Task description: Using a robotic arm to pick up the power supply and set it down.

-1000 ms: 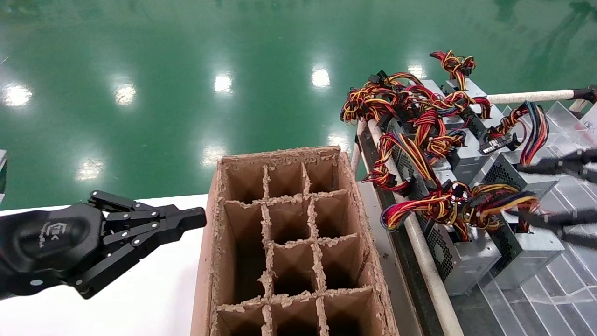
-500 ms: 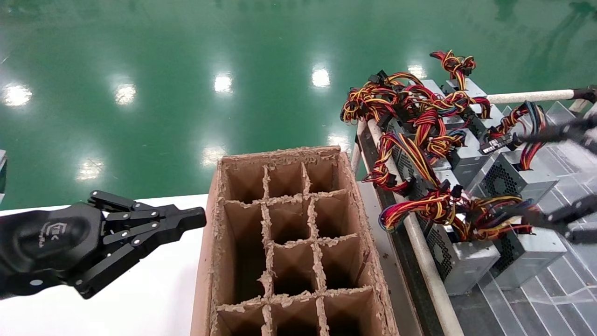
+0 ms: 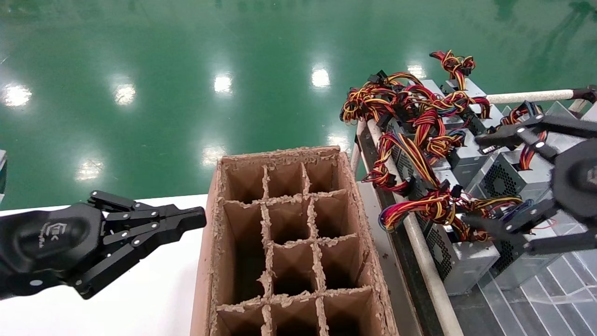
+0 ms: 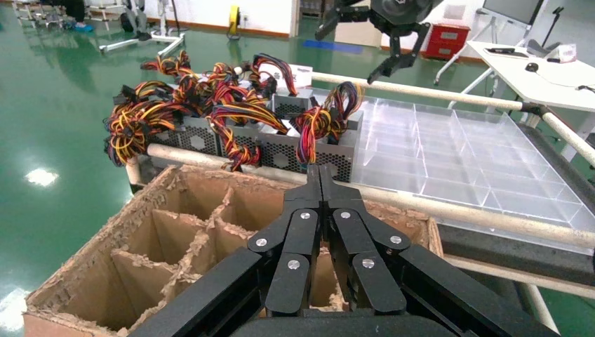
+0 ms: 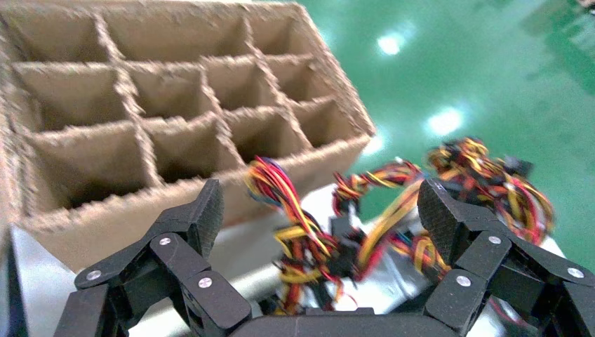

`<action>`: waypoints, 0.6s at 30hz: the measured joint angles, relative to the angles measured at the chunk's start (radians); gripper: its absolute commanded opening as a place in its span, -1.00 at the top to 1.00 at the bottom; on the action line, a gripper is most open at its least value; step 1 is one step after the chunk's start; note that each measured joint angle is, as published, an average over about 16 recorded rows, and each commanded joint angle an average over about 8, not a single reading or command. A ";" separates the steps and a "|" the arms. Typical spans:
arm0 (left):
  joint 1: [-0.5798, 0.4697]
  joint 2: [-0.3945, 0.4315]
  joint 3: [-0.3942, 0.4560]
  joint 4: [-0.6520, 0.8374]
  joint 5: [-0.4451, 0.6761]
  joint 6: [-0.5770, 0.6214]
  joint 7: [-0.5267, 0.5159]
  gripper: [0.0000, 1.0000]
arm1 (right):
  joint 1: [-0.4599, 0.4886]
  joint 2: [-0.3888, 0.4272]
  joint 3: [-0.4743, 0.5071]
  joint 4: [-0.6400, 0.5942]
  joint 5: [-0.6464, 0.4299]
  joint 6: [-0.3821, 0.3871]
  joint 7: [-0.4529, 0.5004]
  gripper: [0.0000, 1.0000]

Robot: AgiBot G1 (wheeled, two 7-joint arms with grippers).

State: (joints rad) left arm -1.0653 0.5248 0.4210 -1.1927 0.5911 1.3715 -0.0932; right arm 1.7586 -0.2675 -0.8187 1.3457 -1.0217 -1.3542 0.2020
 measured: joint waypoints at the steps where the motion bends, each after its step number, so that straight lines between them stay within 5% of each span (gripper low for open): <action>1: 0.000 0.000 0.000 0.000 0.000 0.000 0.000 -1.00 | -0.015 -0.007 0.011 -0.001 0.006 -0.003 0.000 -1.00; 18: 0.000 0.000 0.000 0.000 0.000 0.000 0.000 -1.00 | -0.260 -0.131 0.205 -0.023 0.111 -0.054 -0.005 -1.00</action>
State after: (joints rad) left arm -1.0653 0.5248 0.4210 -1.1927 0.5911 1.3715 -0.0932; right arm 1.4985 -0.3981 -0.6137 1.3223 -0.9110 -1.4080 0.1966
